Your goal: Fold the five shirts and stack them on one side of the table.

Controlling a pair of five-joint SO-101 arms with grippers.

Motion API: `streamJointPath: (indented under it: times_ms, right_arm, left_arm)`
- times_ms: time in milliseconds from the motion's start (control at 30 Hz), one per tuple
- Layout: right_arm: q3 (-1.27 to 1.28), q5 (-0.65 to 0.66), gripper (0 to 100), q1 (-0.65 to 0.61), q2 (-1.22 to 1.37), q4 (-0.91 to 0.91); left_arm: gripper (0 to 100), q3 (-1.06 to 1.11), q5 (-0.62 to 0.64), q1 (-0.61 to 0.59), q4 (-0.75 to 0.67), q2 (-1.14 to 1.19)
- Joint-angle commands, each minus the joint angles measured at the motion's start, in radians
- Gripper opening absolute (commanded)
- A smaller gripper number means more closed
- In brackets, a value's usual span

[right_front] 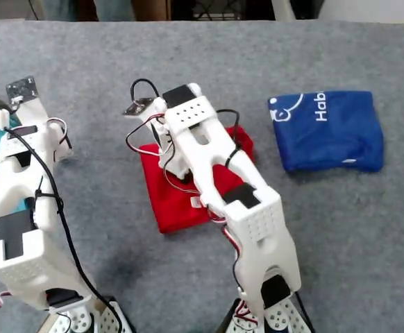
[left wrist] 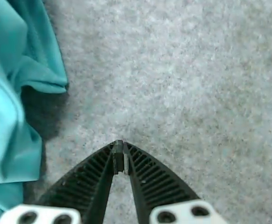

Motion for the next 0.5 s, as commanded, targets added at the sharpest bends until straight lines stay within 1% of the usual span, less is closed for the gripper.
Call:
streamJointPath:
  times_ms: [0, 233, 367, 467]
  right_arm:
    - [-0.036, -0.006, 2.1, 0.025, -0.008, -0.002]
    - [-0.004, 0.000, 2.1, 0.138, -0.012, 0.021]
    - [0.099, 0.026, 2.1, 0.207, -0.058, 0.025]
    - [0.220, 0.071, 1.4, 0.250, -0.174, 0.025]
  left_arm:
    - [3, -0.004, -0.012, 0.005, -0.017, -0.052]
    - [3, -0.002, -0.014, 0.004, -0.014, -0.052]
    - [3, -0.002, -0.014, 0.004, -0.015, -0.052]
    - [3, -0.002, -0.014, 0.004, -0.018, -0.052]
